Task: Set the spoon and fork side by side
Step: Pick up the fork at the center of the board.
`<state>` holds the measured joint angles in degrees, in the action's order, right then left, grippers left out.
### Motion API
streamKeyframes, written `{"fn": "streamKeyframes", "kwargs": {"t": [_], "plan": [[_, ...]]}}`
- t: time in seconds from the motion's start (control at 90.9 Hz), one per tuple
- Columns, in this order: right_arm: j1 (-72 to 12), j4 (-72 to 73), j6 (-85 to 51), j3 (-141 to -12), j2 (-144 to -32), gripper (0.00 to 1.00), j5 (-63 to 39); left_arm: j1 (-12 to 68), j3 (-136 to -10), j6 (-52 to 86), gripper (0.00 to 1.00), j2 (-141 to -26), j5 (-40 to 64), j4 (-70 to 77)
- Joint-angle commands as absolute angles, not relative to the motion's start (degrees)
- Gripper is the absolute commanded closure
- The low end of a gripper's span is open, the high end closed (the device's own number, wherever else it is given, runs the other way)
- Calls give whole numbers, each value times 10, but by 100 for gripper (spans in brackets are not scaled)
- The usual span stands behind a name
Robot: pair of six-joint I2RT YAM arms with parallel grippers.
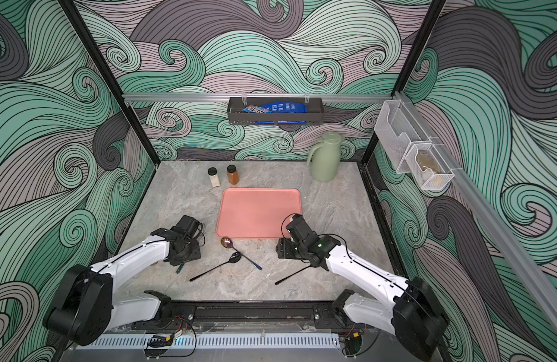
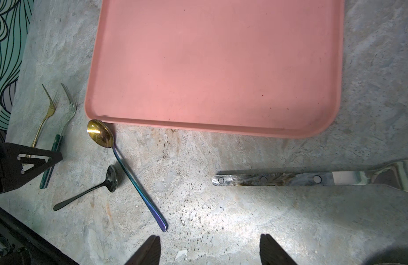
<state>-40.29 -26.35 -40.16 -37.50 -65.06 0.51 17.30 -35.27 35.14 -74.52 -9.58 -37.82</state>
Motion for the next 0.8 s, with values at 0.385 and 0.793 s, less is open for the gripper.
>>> {"fn": "streamKeyframes", "kwargs": {"t": [0.385, 0.793], "plan": [[-406, -243, -385, -390, -673, 26, -6, 181, -369, 336, 88, -776, -38, -371], [-393, -255, -390, -391, -637, 28, -1, 265, -540, 346, 95, -736, -82, -447]]}}
